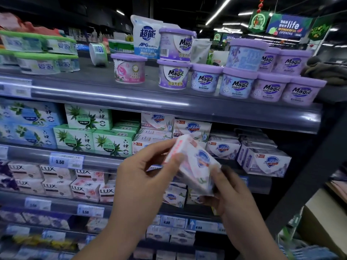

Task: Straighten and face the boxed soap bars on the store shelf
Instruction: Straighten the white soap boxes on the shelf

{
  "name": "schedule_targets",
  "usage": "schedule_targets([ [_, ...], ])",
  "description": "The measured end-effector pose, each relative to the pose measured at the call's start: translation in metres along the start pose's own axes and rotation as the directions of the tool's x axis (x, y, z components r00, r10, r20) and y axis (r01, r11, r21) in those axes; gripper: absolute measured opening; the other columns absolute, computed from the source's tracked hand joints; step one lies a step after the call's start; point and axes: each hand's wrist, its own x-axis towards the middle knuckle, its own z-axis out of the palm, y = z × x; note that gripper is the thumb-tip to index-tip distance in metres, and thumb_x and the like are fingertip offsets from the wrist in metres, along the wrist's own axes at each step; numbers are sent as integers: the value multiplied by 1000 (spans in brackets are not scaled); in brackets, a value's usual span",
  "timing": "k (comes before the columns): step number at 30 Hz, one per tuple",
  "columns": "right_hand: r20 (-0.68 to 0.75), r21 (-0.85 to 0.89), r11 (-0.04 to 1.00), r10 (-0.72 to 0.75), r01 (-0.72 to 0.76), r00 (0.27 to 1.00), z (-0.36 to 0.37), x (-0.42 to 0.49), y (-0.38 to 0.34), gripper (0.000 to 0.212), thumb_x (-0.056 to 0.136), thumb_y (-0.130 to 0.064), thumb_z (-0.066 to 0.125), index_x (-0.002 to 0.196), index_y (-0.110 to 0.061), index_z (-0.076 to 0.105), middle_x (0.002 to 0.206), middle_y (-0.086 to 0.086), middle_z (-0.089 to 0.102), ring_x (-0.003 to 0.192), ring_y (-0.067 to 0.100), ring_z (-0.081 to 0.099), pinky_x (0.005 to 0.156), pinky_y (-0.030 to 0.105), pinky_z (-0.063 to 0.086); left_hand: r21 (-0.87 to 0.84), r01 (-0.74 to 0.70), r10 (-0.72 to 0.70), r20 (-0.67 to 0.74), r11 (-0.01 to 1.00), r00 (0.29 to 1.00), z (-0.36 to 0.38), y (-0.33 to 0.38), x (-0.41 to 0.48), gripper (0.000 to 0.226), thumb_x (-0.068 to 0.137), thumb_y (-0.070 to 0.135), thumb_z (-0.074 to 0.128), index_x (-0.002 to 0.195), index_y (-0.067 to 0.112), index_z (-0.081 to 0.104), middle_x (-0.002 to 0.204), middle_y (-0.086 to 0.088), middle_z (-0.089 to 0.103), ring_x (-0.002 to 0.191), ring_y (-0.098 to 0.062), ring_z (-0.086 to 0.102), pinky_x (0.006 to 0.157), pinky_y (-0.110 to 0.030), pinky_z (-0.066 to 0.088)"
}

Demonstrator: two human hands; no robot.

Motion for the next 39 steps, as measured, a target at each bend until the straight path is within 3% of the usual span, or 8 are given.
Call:
schedule_targets([
  [8,91,-6,980,-197,198,976,-20,-2,-30,41,71,-49,73,97,-18,81,99,11,81,81,17,77,62,23,61,-217,354,-369,-33,910,929,11,-38,2,24,96,26,67,79,21,84,64,-20,65,69,-25,71,66,-22,62],
  [12,64,-163,953,-247,255,967,-32,10,-29,15,79,-30,80,93,-31,84,97,0,83,88,17,79,68,22,63,-29,244,-245,-65,969,967,15,-42,8,14,95,26,70,91,33,81,79,14,80,73,-6,76,62,-15,59],
  [15,11,-320,905,-291,279,957,-36,29,-23,32,94,-3,70,98,-34,79,95,-9,82,90,11,78,74,19,61,221,109,-93,-85,969,992,20,-44,18,21,93,31,73,113,30,78,90,26,77,86,7,72,74,-10,56],
  [18,9,-487,818,-344,305,939,-34,46,-14,32,96,-5,68,106,-36,73,89,-27,78,91,-9,72,81,11,58,350,18,21,-105,937,994,28,-50,30,29,93,26,74,122,21,76,101,23,72,91,6,70,79,-8,54],
  [21,34,-575,776,-293,259,955,-33,53,-3,36,98,-11,68,105,-46,67,82,-50,66,86,-27,62,71,-1,48,503,-82,134,-69,860,989,37,-60,34,30,91,19,77,121,21,77,103,9,77,88,-7,72,83,-26,60],
  [26,57,-628,747,-238,221,969,-35,55,9,53,96,-11,68,144,-28,54,107,-40,58,93,-32,54,82,3,38,687,-105,155,-11,719,988,49,-77,30,37,89,17,78,126,23,74,92,-1,81,74,-17,74,65,-27,58],
  [34,145,-667,713,-158,214,977,-46,55,7,63,96,-20,67,151,-38,40,135,-24,52,125,-5,49,109,28,39,702,-2,121,-120,712,985,57,-85,32,35,90,16,77,124,21,74,98,2,82,82,-17,77,72,-25,59],
  [39,166,-635,752,-91,177,982,-46,53,3,64,98,-17,66,153,-35,41,145,-14,50,97,-24,47,97,21,39,740,59,67,-139,670,988,61,-79,33,20,90,21,77,110,20,78,94,5,82,82,-14,76,71,-24,59],
])
